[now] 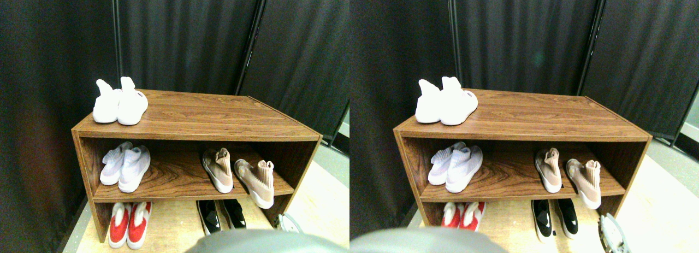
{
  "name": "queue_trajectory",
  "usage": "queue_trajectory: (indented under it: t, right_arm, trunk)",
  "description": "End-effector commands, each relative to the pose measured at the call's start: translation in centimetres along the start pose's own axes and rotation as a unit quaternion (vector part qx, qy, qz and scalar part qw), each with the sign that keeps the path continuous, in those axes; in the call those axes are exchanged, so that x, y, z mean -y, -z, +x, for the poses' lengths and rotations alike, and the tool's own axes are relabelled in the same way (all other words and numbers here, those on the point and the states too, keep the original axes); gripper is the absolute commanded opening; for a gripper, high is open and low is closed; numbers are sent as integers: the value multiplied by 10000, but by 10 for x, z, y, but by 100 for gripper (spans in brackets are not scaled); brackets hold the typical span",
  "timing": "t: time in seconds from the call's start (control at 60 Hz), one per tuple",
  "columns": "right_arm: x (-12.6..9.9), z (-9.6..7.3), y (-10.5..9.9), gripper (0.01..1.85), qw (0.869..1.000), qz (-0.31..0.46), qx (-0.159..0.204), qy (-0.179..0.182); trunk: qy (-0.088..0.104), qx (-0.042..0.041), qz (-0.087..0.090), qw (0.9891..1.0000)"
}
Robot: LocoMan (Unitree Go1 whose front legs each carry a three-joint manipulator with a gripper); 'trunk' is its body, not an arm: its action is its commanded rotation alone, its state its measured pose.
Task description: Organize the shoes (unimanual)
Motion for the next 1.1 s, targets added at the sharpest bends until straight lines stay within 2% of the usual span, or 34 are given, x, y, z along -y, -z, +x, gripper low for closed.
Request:
queue_trajectory:
  t: [0.017,0.033,0.067,0.083,0.1,0.117,0.133,0.167,0.217,0.383,0.5,0.65,0.767,0.817,0.917,1.1]
  right_arm:
    - [-13,-1,-2,31,9996,128,-24,-241]
    - [-13,-1,-2,31,9996,128,-24,-241]
    - [-14,-1,-3,81,9994,-84,-148,-308]
    - [-15,-1,-3,91,9993,-149,-158,-317]
    - [-15,-1,-3,91,9993,-149,-158,-317]
    - [-17,-1,-2,120,9988,-312,-156,-335]
    - [-17,-1,-2,120,9988,-312,-156,-335]
    - [-19,1,-3,143,9989,-293,-161,-314]
    - [-20,7,-3,153,9992,-231,-170,-288]
    - [-17,28,-5,154,9998,-5,-135,-166]
    - [-13,45,-3,148,9996,292,47,22]
    - [-6,61,-4,140,9985,488,70,257]
    - [1,70,-4,136,9979,545,2,357]
    - [6,74,-1,132,9968,642,141,451]
    - [13,80,2,127,9958,679,176,585]
    - [28,95,3,134,9952,603,129,754]
  trunk:
    - [-2,-71,-64,10000]
    - [-2,-71,-64,10000]
    - [-2,-71,-64,10000]
    - [5,-74,-61,10000]
    - [9,-77,-57,10000]
    - [9,-77,-57,10000]
    - [14,-80,-53,10000]
    - [14,-80,-53,10000]
    - [14,-80,-53,10000]
    - [27,-88,-55,9999]
    - [14,-108,-59,9999]
    - [-1,-148,-68,9999]
    - [-9,-157,-71,9999]
    - [-10,-167,-70,9998]
    - [-21,-185,-71,9998]
    - [-48,-215,-87,9997]
